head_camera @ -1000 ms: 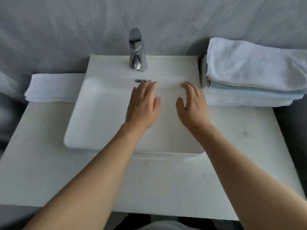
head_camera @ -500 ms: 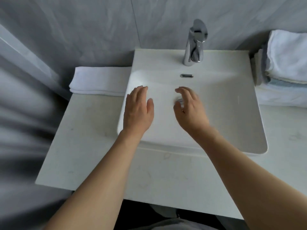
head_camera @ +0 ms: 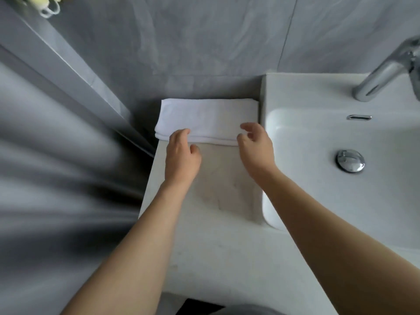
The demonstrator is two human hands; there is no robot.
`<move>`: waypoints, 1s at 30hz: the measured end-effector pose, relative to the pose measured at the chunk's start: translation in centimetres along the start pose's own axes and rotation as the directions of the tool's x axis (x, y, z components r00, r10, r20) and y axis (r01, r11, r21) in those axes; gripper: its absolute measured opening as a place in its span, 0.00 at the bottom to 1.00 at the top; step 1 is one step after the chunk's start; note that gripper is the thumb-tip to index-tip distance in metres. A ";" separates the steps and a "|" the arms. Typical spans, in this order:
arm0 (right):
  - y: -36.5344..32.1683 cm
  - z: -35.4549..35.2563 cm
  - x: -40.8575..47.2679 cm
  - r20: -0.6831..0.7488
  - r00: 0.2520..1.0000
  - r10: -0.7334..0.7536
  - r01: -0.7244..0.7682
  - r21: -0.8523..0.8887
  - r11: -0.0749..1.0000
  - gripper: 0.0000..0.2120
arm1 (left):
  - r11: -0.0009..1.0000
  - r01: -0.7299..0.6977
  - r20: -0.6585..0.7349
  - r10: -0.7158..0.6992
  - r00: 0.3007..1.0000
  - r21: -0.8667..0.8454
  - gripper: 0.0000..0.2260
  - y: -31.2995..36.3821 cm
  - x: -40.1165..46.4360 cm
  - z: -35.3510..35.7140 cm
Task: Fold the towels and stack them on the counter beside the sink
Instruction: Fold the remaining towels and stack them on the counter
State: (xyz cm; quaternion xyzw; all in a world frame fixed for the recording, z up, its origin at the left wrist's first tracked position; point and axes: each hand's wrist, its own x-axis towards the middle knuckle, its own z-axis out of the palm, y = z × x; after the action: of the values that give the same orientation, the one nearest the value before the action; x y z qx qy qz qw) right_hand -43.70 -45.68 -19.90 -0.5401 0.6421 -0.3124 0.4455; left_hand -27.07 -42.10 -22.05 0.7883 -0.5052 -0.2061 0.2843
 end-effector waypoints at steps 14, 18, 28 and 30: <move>1.1 6.8 9.7 0.110 0.530 0.841 -0.702 0.612 0.363 0.09 | 0.693 0.628 0.143 -0.623 0.769 -0.354 0.20 -8.1 12.2 0.7; 0.9 6.9 12.3 0.161 0.483 0.861 -0.702 0.658 0.272 0.08 | 0.639 0.642 0.137 -0.655 0.743 -0.424 0.19 -7.8 14.6 1.9; 1.5 7.7 15.0 0.173 0.337 0.926 -0.695 0.709 0.121 0.06 | 0.582 0.632 0.016 -0.729 0.684 -0.511 0.14 -8.9 18.3 2.1; 1.5 7.6 15.5 0.141 0.340 0.930 -0.688 0.712 0.144 0.06 | 0.591 0.633 0.048 -0.711 0.702 -0.501 0.13 -8.8 18.8 2.1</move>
State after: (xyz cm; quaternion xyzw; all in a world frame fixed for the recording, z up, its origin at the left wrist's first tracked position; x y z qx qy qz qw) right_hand -37.73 -59.79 -27.95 0.1662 0.7338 -0.3063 0.5832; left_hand -14.78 -56.85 -30.09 0.8368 -0.0772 -0.3541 0.4103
